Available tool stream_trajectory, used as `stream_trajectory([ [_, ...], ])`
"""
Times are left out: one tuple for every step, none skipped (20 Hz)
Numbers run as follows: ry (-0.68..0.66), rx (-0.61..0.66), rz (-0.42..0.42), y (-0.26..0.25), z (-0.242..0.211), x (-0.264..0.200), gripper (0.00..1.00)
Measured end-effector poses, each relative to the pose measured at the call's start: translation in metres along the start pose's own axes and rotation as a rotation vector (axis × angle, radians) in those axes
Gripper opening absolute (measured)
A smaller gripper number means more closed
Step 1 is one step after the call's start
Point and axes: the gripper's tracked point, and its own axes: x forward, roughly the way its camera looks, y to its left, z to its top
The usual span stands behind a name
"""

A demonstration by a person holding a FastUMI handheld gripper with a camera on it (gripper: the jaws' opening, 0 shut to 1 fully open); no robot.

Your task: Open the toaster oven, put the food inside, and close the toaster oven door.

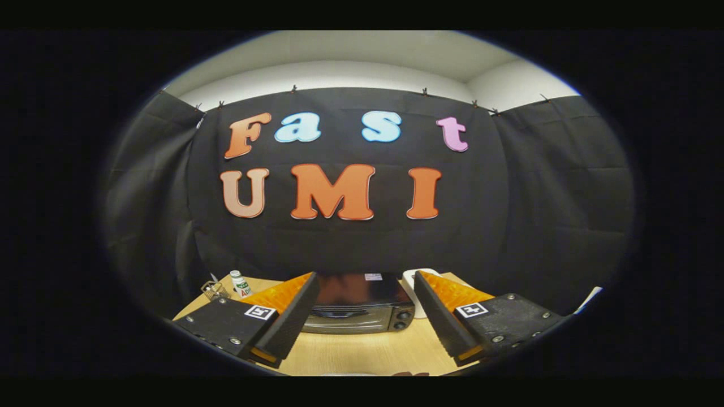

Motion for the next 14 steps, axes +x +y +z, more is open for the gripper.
stream_trajectory([
  [0.023,-0.007,0.011,0.006,-0.007,0.009,1.00],
  [0.042,-0.015,0.018,0.010,-0.016,0.018,1.00],
  [0.064,-0.021,0.025,0.014,-0.023,0.027,1.00],
  [0.085,-0.023,0.035,0.021,-0.032,0.037,1.00],
  [0.108,-0.025,0.041,0.026,-0.040,0.047,1.00],
  [0.132,-0.027,0.051,0.031,-0.050,0.059,1.00],
  [0.166,-0.028,0.058,0.035,-0.062,0.069,1.00],
  [0.196,-0.033,0.070,0.040,-0.074,0.078,1.00],
  [0.224,-0.045,0.074,0.043,-0.084,0.087,1.00],
  [0.247,-0.057,0.072,0.044,-0.095,0.095,1.00],
  [0.272,-0.068,0.068,0.043,-0.105,0.102,1.00],
  [0.294,-0.075,0.060,0.043,-0.115,0.110,1.00],
  [0.318,-0.074,0.052,0.043,-0.123,0.117,1.00],
  [0.344,-0.070,0.048,0.043,-0.132,0.124,1.00],
])
